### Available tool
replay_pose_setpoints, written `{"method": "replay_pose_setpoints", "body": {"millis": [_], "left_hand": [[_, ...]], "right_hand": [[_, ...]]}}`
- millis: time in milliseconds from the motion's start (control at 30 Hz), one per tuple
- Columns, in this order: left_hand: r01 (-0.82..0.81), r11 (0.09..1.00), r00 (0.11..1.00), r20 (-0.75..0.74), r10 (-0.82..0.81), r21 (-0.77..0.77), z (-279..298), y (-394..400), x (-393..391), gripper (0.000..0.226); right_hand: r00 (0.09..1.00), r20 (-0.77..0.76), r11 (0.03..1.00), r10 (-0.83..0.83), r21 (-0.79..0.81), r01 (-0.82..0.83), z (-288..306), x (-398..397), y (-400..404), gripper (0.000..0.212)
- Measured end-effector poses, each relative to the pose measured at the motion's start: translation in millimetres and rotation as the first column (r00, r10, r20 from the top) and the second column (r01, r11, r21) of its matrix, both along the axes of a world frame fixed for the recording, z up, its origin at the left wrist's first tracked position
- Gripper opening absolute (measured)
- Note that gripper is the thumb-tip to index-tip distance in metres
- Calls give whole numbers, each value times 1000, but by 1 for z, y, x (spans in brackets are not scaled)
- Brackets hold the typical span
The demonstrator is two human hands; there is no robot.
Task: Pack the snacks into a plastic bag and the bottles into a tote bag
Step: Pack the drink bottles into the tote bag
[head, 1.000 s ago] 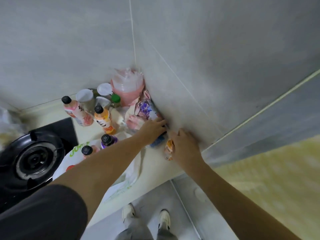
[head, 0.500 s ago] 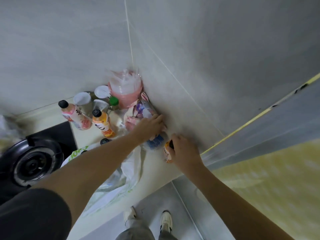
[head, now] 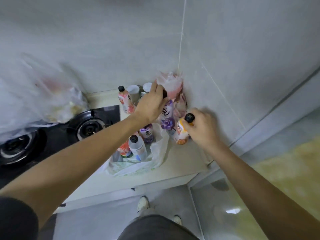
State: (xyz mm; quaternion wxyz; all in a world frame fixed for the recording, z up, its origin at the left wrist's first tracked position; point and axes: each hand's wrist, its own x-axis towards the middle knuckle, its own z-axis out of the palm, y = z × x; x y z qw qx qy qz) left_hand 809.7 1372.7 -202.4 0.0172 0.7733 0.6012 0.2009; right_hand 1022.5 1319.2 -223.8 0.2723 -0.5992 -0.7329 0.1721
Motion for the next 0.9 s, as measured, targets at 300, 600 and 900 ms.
{"method": "replay_pose_setpoints", "body": {"millis": [300,600,900], "left_hand": [[-231,973,971,61,229,12,26,-99,-37,42],[-272,954,961,16,276,-122,-10,-136,-25,40],[-298,919,951,1,309,-256,-51,-141,-26,38]], "right_hand": [[991,-113,997,74,-16,-76,11,-31,11,23],[985,-108,989,135,-47,-141,-2,-65,18,18],[974,52,958,222,-198,-208,-49,-71,20,20]]}}
